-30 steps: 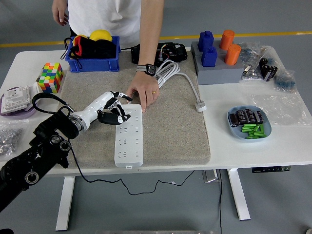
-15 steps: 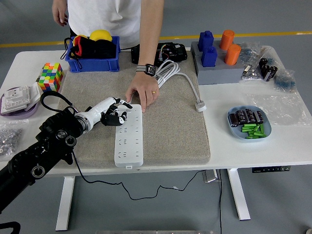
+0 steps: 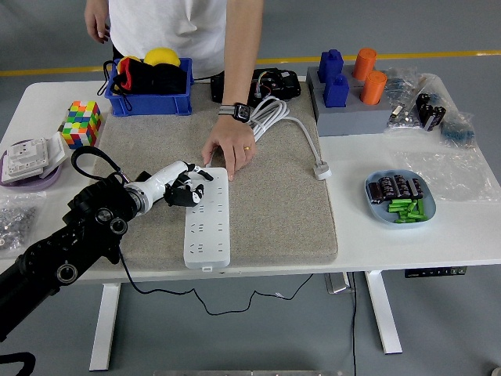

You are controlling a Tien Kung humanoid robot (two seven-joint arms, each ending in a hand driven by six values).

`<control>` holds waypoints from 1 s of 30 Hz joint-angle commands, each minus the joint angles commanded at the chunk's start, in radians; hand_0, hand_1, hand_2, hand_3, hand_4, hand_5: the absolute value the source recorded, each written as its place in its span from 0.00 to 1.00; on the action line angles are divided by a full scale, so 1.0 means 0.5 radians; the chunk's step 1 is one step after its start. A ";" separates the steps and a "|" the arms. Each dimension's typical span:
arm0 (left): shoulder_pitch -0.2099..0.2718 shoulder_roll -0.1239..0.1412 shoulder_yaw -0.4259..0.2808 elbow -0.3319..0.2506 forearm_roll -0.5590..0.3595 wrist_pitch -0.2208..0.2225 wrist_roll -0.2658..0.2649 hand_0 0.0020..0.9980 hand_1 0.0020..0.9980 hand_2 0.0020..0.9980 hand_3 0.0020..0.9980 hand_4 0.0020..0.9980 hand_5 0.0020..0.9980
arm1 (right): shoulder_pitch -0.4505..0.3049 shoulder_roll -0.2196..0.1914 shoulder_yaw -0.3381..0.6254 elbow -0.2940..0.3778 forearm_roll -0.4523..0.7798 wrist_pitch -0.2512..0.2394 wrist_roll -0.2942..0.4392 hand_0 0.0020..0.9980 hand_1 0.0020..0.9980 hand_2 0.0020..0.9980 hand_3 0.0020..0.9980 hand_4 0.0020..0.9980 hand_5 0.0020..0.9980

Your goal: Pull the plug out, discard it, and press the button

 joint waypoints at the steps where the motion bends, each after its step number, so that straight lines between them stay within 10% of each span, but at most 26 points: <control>1: -0.004 -0.002 0.002 0.007 0.003 0.000 0.003 0.03 0.04 0.14 0.73 0.25 0.00 | 0.000 0.000 -0.001 0.000 0.000 0.000 0.000 0.73 0.68 0.66 0.63 0.74 0.60; 30: 0.012 -0.003 -0.074 0.009 0.002 -0.014 0.002 0.03 0.04 0.15 0.72 0.23 0.00 | -0.003 0.005 0.008 0.001 -0.006 -0.001 0.001 0.73 0.68 0.66 0.63 0.74 0.60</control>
